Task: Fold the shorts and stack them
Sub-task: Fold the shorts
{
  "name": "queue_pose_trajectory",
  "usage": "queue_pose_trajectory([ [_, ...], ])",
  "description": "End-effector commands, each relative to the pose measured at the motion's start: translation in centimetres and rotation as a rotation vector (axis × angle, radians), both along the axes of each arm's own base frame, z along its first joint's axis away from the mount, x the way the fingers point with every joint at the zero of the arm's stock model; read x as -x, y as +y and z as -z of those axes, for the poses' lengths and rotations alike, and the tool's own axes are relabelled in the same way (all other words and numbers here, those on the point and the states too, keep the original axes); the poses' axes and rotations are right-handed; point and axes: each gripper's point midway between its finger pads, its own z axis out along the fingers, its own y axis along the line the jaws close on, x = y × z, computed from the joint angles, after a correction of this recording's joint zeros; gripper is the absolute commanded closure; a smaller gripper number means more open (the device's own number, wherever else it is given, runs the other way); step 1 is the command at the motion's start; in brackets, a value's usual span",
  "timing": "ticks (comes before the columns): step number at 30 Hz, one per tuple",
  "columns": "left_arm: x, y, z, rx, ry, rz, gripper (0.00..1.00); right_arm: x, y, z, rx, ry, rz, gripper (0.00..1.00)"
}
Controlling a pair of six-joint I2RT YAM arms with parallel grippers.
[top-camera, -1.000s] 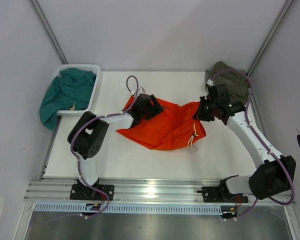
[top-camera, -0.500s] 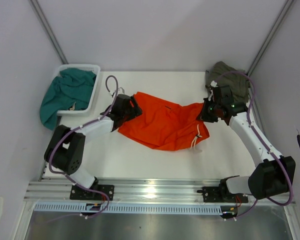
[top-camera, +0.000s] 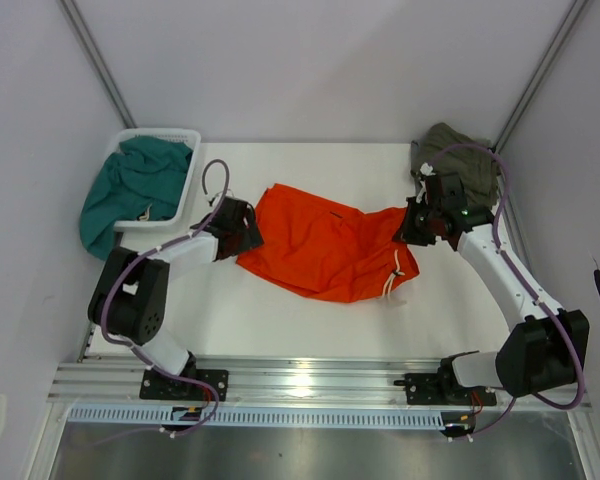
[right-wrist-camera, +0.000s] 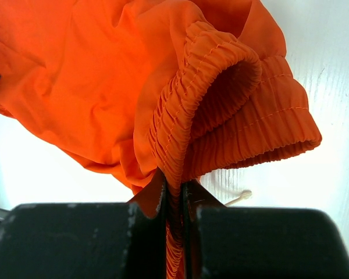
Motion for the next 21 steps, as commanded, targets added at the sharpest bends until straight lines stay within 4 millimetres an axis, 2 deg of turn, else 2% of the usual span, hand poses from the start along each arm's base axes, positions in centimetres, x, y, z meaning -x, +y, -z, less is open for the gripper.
queue_pose_trajectory([
  [1,-0.4,-0.1,0.4,-0.028,0.021,0.038,0.22,-1.0,0.2,-0.6,-0.011,-0.044,-0.015,1.00],
  [7,-0.4,-0.4,1.8,-0.029,0.048,0.048,0.26,-1.6,0.2,-0.7,-0.014,-0.050,-0.016,1.00],
  [9,-0.5,-0.4,2.1,-0.030,0.052,0.048,0.32,-2.0,0.2,-0.8,-0.011,-0.052,-0.015,1.00],
  [10,-0.3,-0.4,2.6,-0.031,0.063,0.050,0.41,-2.1,0.3,-0.9,-0.011,-0.053,-0.015,1.00],
  [13,0.1,-0.4,3.2,-0.026,0.074,0.049,0.61,-2.7,0.1,-1.2,0.001,-0.062,-0.008,1.00],
  [18,1.6,-0.6,4.1,0.004,0.093,0.056,0.77,-3.7,-0.2,-1.7,0.029,-0.074,-0.002,1.00],
  [21,3.1,-1.1,4.5,0.025,0.106,0.062,0.79,-4.4,-0.4,-2.4,0.051,-0.080,0.003,1.00],
])
